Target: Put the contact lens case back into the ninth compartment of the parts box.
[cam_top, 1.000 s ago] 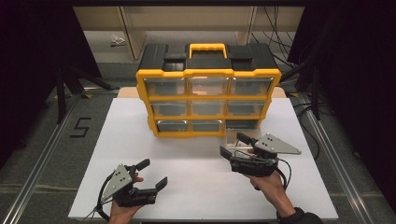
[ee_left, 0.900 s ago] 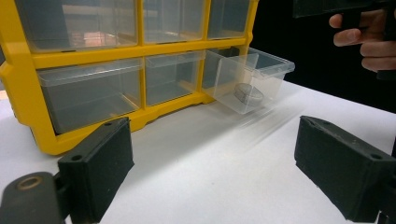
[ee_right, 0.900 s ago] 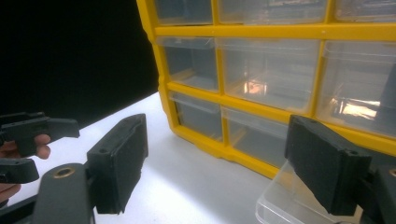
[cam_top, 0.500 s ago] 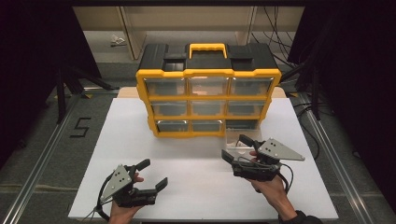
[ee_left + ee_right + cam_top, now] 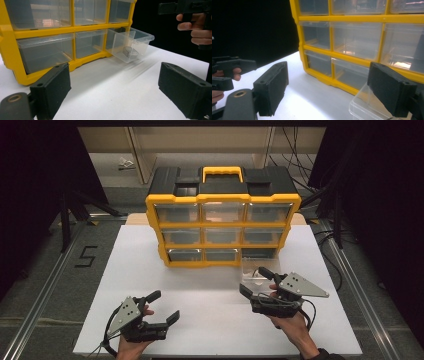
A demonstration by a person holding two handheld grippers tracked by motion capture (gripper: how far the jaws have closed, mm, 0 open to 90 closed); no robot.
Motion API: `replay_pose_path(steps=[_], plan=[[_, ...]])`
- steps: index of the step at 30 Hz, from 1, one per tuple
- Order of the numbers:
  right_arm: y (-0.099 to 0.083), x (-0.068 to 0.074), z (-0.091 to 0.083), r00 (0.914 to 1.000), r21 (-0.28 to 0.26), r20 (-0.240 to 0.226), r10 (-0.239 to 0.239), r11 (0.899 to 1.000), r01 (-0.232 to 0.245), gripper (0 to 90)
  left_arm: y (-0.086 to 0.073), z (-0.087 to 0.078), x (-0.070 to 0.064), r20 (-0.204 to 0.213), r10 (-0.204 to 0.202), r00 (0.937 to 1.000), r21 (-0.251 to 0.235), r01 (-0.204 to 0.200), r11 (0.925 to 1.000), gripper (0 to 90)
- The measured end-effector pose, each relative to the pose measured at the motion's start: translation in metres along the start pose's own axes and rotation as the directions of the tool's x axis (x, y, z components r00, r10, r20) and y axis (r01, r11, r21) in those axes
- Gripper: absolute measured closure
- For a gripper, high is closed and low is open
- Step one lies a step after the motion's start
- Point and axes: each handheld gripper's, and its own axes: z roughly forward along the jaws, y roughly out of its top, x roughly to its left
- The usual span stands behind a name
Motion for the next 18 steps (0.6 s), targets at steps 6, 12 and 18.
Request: replay_pose_path(steps=[6,12,18], plan=[[-0.004,-0.002,-0.005,1.0000,-0.012,0.008,-0.003,1.000,0.003,18.1,0.000,0.000,0.000,0.002,0.003,1.0000,0.000,-0.003,1.0000,10.4],[-0.007,-0.002,-0.009,0.9998,-0.011,0.018,-0.001,1.000,0.002,18.0,0.000,0.000,0.000,0.002,0.002,1.0000,0.001,-0.002,1.0000,10.4],[-0.011,-0.003,-0.013,0.9997,-0.007,0.023,0.005,1.000,-0.005,16.8,0.000,0.001,-0.001,0.006,0.005,1.0000,0.003,-0.005,1.0000,10.4]])
